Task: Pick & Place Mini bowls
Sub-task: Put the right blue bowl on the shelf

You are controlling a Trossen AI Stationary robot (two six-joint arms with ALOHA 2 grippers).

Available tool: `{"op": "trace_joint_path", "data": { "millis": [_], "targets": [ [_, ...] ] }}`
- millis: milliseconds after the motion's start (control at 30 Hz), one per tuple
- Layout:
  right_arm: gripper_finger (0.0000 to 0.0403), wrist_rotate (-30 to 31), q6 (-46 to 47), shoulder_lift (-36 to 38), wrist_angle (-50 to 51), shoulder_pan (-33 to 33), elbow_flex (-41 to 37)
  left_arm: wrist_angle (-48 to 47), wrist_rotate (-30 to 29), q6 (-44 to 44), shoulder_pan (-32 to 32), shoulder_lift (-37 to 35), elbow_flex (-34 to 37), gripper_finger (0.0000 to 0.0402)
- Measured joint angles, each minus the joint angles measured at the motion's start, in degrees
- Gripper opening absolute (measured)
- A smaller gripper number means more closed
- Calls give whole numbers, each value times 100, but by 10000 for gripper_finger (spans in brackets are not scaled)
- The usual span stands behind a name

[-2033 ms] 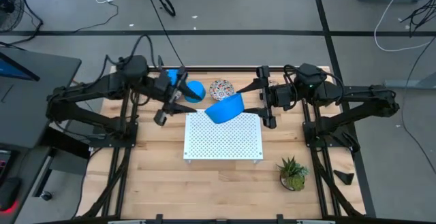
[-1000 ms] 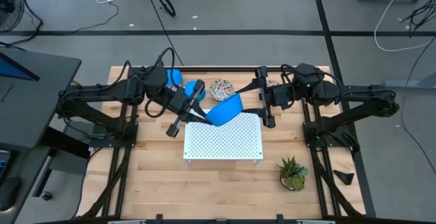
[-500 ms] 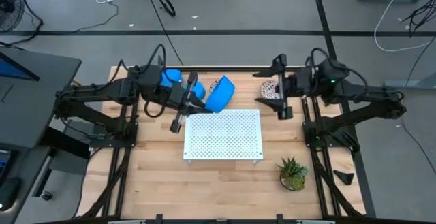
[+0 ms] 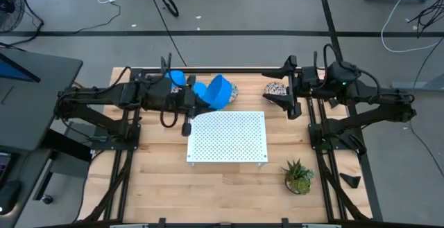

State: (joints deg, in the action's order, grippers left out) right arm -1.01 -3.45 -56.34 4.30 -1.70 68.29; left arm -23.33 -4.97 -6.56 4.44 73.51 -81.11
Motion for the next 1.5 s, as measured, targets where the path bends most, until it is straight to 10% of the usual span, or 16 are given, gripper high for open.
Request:
{"op": "trace_joint_path", "data": {
  "millis": [733, 1500],
  "targets": [
    [321, 71, 248, 194, 273, -262, -2, -5777, -639, 2252, 484, 2976, -4238, 4],
    [321, 56, -194, 378, 658, -261, 0, -6463, -932, 3385, 866, 4295, -4595, 4]
  ]
}}
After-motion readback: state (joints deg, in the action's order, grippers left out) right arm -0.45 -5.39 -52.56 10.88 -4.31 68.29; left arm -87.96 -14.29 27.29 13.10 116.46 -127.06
